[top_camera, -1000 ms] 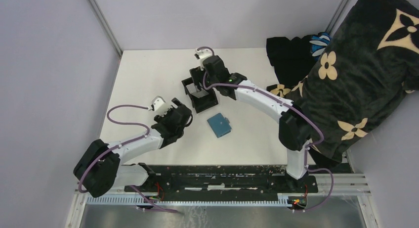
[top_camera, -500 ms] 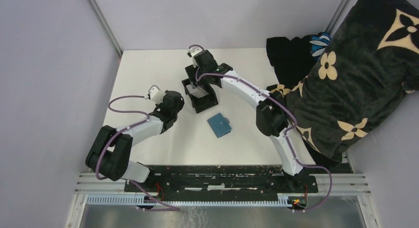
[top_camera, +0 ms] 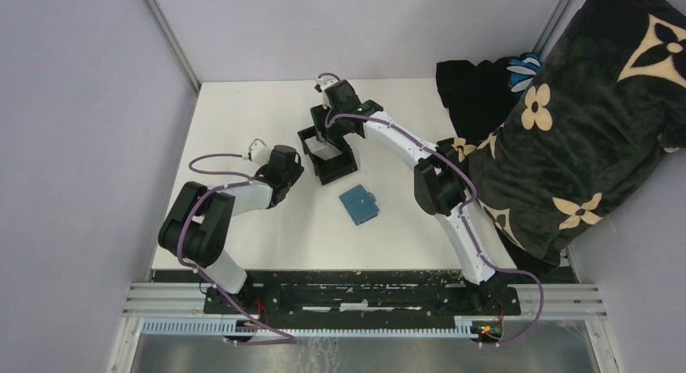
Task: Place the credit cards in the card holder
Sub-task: Pick up the credit card from the storage box.
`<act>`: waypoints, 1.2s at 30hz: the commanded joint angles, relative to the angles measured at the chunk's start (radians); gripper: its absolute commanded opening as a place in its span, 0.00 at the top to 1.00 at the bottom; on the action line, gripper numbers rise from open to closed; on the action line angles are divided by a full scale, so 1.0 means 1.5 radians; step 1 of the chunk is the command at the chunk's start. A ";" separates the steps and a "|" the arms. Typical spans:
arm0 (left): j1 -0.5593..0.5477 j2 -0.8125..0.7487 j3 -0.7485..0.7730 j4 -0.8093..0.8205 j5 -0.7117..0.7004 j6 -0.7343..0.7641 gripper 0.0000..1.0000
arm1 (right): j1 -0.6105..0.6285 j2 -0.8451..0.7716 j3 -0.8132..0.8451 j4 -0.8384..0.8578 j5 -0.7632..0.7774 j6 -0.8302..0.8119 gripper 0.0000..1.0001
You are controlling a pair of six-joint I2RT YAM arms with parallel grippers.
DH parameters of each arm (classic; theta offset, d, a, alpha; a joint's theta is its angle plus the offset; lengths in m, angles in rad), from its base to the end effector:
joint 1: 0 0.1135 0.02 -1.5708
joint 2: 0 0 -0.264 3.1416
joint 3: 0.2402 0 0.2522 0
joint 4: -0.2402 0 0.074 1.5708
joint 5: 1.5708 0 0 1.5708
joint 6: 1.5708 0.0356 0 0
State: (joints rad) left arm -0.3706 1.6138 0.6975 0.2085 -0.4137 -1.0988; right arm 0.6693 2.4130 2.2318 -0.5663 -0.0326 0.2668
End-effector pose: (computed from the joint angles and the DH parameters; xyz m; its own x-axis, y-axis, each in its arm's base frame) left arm 0.2933 -0.0986 0.1501 -0.3173 -0.7516 -0.5782 -0.5184 0.6481 -0.5579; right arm 0.4299 0.3416 0.2297 -0.6827 -0.2041 -0.7016 -0.4757 0.8530 0.2147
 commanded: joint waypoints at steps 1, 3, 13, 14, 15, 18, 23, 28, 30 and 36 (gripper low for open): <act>0.007 0.015 0.026 0.048 0.021 -0.010 0.61 | -0.004 0.020 0.043 -0.002 -0.045 0.028 0.35; 0.010 0.022 0.028 0.052 0.028 -0.009 0.61 | -0.004 0.030 0.053 -0.009 -0.056 0.034 0.35; 0.018 0.052 0.040 0.079 0.072 -0.009 0.62 | -0.008 0.030 0.035 -0.012 -0.094 0.067 0.43; 0.019 0.055 0.040 0.082 0.076 -0.009 0.62 | -0.009 0.030 0.033 -0.009 -0.103 0.073 0.45; 0.020 0.056 0.041 0.085 0.080 -0.011 0.62 | -0.010 0.030 0.031 -0.006 -0.112 0.080 0.46; 0.020 0.056 0.041 0.089 0.083 -0.009 0.62 | -0.012 0.030 0.029 -0.001 -0.136 0.096 0.48; 0.022 0.054 0.044 0.095 0.088 -0.006 0.63 | -0.012 0.015 0.011 0.010 -0.149 0.112 0.52; 0.021 0.054 0.045 0.098 0.096 -0.007 0.64 | -0.012 -0.006 -0.012 0.019 -0.151 0.115 0.55; 0.021 0.054 0.045 0.099 0.097 -0.007 0.64 | -0.012 -0.013 -0.017 0.020 -0.151 0.116 0.56; 0.021 0.051 0.046 0.099 0.096 -0.004 0.64 | -0.011 -0.027 -0.023 0.022 -0.153 0.120 0.61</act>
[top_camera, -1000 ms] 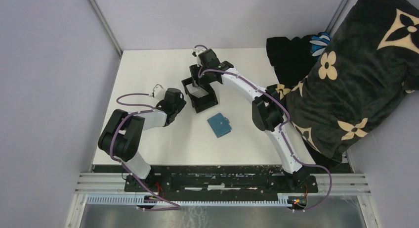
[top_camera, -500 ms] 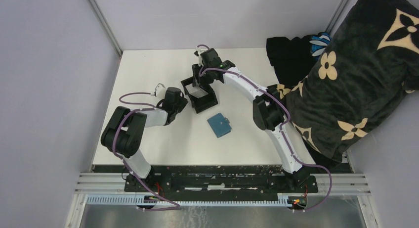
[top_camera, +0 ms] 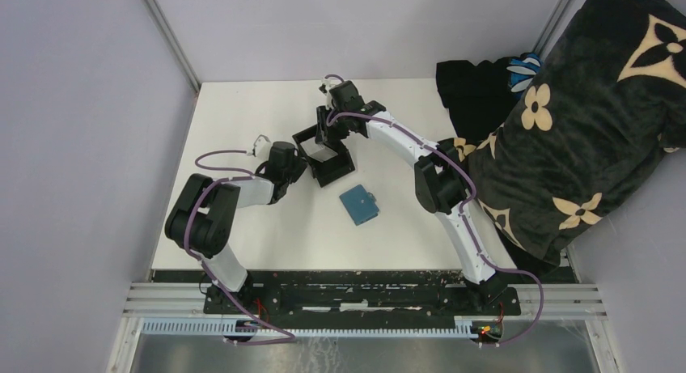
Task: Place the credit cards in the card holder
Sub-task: Pick up the credit card from the storage box.
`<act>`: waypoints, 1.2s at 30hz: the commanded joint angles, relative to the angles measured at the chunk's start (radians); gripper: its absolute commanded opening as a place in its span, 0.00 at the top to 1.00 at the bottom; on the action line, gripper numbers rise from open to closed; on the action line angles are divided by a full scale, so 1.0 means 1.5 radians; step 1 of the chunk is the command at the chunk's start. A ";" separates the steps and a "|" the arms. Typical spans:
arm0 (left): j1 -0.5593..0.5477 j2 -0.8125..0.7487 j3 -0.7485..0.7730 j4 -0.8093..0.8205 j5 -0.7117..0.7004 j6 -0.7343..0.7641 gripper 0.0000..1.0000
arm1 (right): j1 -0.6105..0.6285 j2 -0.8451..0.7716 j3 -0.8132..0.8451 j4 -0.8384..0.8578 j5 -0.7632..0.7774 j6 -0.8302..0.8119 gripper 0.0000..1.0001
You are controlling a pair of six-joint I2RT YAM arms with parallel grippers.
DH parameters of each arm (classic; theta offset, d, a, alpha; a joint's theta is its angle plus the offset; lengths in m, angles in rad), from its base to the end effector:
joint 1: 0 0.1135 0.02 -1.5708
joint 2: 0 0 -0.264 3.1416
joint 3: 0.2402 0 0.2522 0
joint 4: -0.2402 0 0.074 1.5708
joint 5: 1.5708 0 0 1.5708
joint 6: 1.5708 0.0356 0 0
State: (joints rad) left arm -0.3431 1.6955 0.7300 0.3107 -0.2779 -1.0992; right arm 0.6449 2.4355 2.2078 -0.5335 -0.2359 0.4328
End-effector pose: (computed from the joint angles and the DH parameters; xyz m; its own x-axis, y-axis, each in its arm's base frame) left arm 0.3116 -0.1009 0.1422 -0.3662 -0.7789 -0.5092 -0.4570 0.6272 -0.6307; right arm 0.4359 0.3383 0.2130 -0.8023 -0.0932 -0.5896 -0.4221 0.7870 0.4500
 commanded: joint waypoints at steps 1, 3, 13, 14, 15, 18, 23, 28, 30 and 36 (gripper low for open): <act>0.003 -0.004 0.025 0.031 0.005 -0.003 0.64 | 0.005 -0.044 -0.008 0.001 -0.018 0.010 0.61; 0.002 -0.003 0.025 0.031 0.005 -0.004 0.64 | 0.006 -0.050 -0.011 0.003 -0.019 0.011 0.62; 0.003 -0.001 0.025 0.035 0.007 -0.003 0.65 | 0.007 -0.073 -0.023 0.007 -0.017 0.010 0.66; 0.003 -0.001 0.025 0.035 0.007 -0.003 0.65 | 0.007 -0.074 -0.024 0.007 -0.017 0.010 0.67; 0.003 -0.001 0.024 0.035 0.007 -0.003 0.65 | 0.008 -0.075 -0.024 0.006 -0.017 0.009 0.68; 0.003 0.000 0.023 0.036 0.007 -0.003 0.65 | 0.007 -0.079 -0.024 0.003 -0.017 0.008 0.69; 0.003 0.000 0.024 0.036 0.008 -0.003 0.66 | 0.010 -0.086 -0.027 0.001 -0.008 0.003 0.70; 0.003 -0.002 0.023 0.036 0.008 -0.003 0.66 | 0.012 -0.091 -0.021 -0.016 0.009 -0.013 0.74; 0.003 -0.004 0.021 0.036 0.006 -0.004 0.65 | 0.015 -0.094 -0.020 -0.024 0.026 -0.024 0.75; 0.003 -0.015 0.013 0.036 0.002 -0.007 0.65 | 0.030 -0.105 -0.018 -0.055 0.103 -0.067 0.78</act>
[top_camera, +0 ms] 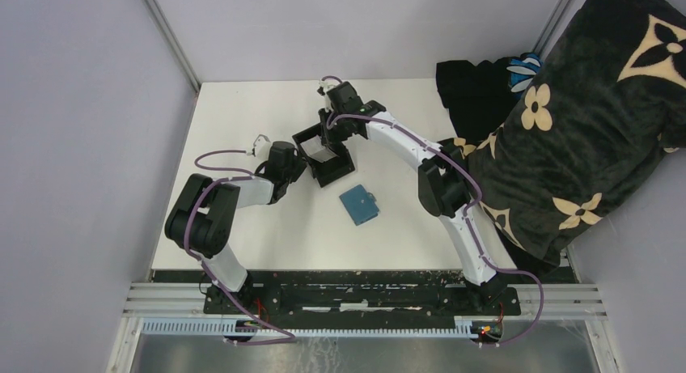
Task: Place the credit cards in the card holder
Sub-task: Pick up the credit card from the storage box.
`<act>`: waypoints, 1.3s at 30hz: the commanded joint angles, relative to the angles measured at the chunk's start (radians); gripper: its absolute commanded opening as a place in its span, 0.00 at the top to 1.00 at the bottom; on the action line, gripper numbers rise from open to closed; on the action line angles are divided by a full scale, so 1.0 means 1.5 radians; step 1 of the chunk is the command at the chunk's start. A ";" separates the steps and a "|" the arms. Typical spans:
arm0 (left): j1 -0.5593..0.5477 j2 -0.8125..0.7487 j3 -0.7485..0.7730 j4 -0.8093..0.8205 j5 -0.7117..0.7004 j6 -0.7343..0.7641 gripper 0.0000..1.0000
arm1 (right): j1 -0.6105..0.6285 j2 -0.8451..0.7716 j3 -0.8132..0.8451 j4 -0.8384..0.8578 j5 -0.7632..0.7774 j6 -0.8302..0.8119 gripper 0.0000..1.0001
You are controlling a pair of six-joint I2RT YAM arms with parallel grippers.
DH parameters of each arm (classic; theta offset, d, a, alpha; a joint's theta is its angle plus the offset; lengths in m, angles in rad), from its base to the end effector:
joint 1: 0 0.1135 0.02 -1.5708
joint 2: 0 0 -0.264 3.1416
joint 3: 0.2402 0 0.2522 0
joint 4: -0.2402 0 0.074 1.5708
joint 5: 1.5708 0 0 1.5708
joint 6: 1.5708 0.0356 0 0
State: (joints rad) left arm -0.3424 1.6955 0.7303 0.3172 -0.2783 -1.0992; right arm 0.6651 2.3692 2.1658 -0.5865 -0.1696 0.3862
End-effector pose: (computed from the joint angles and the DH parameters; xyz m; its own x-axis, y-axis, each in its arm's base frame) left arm 0.3121 -0.1009 0.1429 -0.3621 -0.7803 -0.5099 -0.4536 0.6254 -0.6349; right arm 0.4195 0.3367 0.2295 -0.7821 -0.1415 -0.6069 -0.4396 0.8156 0.3762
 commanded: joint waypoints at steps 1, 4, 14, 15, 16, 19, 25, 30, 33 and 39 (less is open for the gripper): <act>0.002 -0.017 0.011 0.032 0.001 -0.007 0.65 | 0.018 -0.064 0.010 -0.023 0.068 -0.041 0.79; 0.002 -0.024 0.006 0.032 -0.002 -0.008 0.65 | 0.023 -0.073 0.008 -0.030 0.091 -0.055 0.81; 0.002 -0.058 -0.011 0.015 -0.011 -0.013 0.64 | 0.029 -0.103 -0.006 -0.037 0.116 -0.066 0.85; 0.001 -0.061 -0.013 0.013 -0.012 -0.013 0.64 | 0.029 -0.105 -0.012 -0.038 0.118 -0.068 0.88; 0.001 -0.066 -0.016 0.012 -0.012 -0.013 0.64 | 0.030 -0.108 -0.014 -0.039 0.122 -0.071 0.92; -0.003 -0.085 -0.029 0.009 -0.014 -0.013 0.64 | 0.033 -0.120 -0.031 -0.044 0.144 -0.081 0.99; -0.025 -0.147 -0.062 -0.012 -0.036 0.001 0.60 | 0.035 -0.207 -0.140 0.001 0.170 -0.078 0.99; -0.070 -0.223 -0.079 -0.030 -0.056 0.055 0.51 | 0.036 -0.319 -0.243 0.019 0.150 -0.053 0.99; -0.111 -0.266 -0.096 -0.029 -0.060 0.092 0.44 | 0.035 -0.393 -0.322 0.029 0.125 -0.032 0.99; -0.145 -0.327 -0.234 0.181 0.053 0.093 0.41 | 0.036 -0.548 -0.512 0.057 0.073 0.026 0.99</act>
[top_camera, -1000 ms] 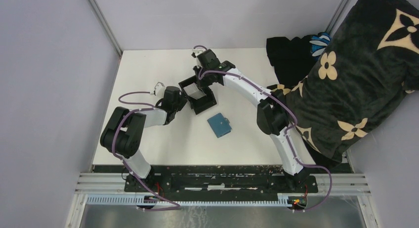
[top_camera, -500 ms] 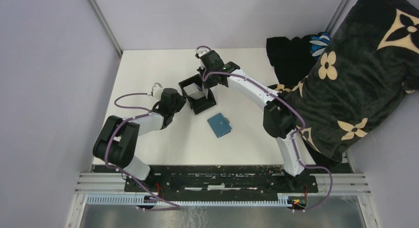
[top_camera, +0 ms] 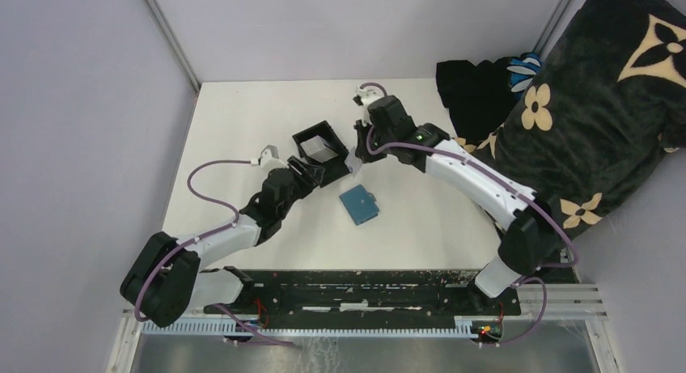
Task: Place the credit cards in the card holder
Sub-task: Pick up the credit card from the storage box.
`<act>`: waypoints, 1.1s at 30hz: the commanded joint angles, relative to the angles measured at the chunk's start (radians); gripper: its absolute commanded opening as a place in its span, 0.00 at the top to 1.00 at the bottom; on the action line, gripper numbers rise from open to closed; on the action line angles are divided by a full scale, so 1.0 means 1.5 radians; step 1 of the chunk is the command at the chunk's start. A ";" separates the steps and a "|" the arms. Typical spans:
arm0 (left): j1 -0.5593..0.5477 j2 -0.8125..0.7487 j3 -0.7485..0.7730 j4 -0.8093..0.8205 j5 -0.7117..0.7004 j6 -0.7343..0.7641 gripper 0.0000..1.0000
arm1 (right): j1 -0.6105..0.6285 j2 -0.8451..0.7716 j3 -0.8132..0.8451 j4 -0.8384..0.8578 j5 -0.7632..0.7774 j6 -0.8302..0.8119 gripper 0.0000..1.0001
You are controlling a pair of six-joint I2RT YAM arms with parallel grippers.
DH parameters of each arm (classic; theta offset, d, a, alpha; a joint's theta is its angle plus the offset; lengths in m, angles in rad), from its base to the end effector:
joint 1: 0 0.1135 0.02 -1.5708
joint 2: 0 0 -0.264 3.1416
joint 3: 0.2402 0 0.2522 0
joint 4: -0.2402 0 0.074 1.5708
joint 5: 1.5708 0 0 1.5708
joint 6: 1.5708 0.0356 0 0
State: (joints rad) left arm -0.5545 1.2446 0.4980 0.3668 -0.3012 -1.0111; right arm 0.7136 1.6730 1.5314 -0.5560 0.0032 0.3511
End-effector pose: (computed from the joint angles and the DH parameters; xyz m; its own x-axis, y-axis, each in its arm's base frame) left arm 0.2234 -0.1259 0.2012 -0.3949 -0.7073 -0.5863 -0.1245 0.6735 -0.7286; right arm 0.2888 0.2499 0.3305 -0.6805 -0.1342 -0.7203 -0.4458 0.8560 0.2617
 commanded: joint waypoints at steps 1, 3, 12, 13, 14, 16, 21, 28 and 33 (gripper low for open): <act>-0.004 -0.032 -0.098 0.180 0.092 0.036 0.41 | 0.004 -0.109 -0.118 0.042 -0.054 0.059 0.99; -0.006 -0.038 -0.122 0.230 0.135 0.047 0.41 | 0.003 -0.155 -0.177 0.058 -0.083 0.084 0.99; -0.035 -0.039 -0.182 0.445 0.300 0.094 0.41 | 0.003 -0.311 -0.351 0.102 -0.196 0.163 0.99; -0.037 -0.035 -0.185 0.465 0.318 0.098 0.41 | 0.003 -0.322 -0.358 0.101 -0.206 0.167 0.99; -0.042 -0.028 -0.183 0.477 0.336 0.103 0.41 | 0.004 -0.330 -0.365 0.102 -0.216 0.171 0.99; -0.051 -0.015 -0.178 0.491 0.368 0.117 0.42 | 0.003 -0.341 -0.378 0.107 -0.237 0.182 0.99; -0.064 0.035 -0.177 0.580 0.453 0.122 0.43 | 0.004 -0.351 -0.398 0.113 -0.250 0.188 0.99; -0.065 0.080 -0.176 0.653 0.555 0.119 0.46 | 0.002 -0.353 -0.406 0.112 -0.257 0.186 0.99; -0.065 0.082 -0.181 0.657 0.593 0.132 0.49 | 0.001 -0.347 -0.404 0.116 -0.264 0.190 0.99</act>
State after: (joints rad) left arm -0.6483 1.3628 0.2264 1.2545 0.4938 -0.8761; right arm 0.7136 1.1660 0.9192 -0.4309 -0.3691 0.6247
